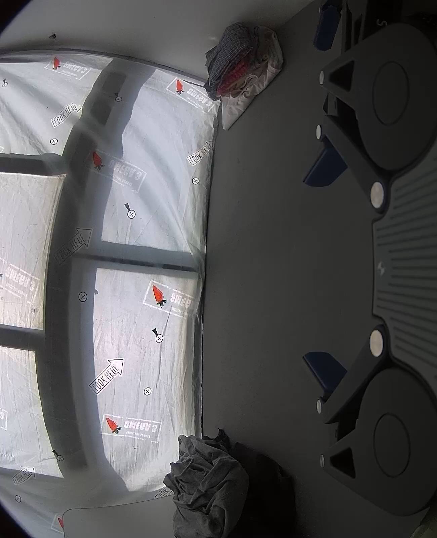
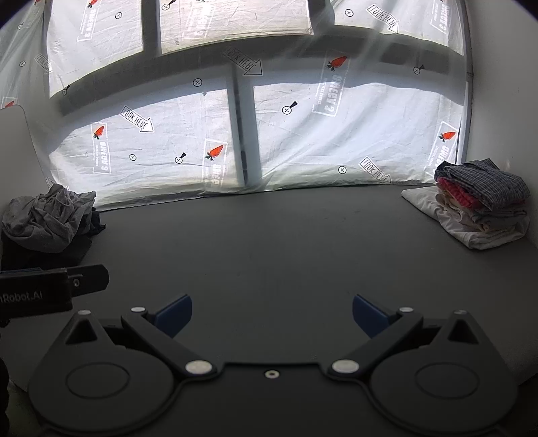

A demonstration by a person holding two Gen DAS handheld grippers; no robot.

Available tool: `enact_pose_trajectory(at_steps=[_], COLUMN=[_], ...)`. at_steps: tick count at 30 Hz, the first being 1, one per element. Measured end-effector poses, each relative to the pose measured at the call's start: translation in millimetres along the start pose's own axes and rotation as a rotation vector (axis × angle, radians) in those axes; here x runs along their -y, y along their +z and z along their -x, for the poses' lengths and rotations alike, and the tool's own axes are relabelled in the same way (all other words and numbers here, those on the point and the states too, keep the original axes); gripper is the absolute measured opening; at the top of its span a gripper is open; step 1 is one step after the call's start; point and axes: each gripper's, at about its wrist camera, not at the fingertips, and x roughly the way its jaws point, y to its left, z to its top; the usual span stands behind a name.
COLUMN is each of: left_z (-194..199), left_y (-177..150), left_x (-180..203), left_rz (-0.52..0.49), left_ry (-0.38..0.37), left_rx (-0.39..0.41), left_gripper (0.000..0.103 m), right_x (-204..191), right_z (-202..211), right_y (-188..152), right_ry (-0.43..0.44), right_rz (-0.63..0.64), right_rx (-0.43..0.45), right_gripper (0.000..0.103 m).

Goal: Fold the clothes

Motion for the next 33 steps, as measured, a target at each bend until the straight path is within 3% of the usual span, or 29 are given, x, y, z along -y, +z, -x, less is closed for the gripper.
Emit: enact_pose_trajectory(at_steps=[5,9,15,21,25,33], left_z=[-28.4,-47.1,-59.5,-65.6,-75.4,-116.3], left_y=[26.0,36.4,26.4,25.6,35.0,65.3], left_x=[-13.8,-38.6,-81.4,-124.8,-156.5,-278.1], left_rz=[0.078,0.198,0.386,0.491,0.507,0.563], left_ry=[0.063,0.138,0.219,0.312,0.351,0.415], left_rx=[-0.076,-0.125,-0.199,-0.202,-0.187,-0.123], left_gripper=[0.103,0.103,0.103,0.103,0.103,0.102], right_x=[11.9,15.5,7.7,-27.3,-59.2,-147.2], right_z=[-45.3,-82.1,-135.0,-165.8,-190.3,-250.7], right_y=[27.4,42.4,46.1,59.3,71.3,99.7], right_ry=[0.025,0.038,0.084,0.177,0.252,0.35], right_rz=[-0.045,-0.038,0.018,0.09,0.104,0.09], right_rx=[-0.043,-0.075,-0.151,-0.154,-0.168,-0.209], right_gripper=[0.103,0.103,0.103,0.102,0.101,0.089])
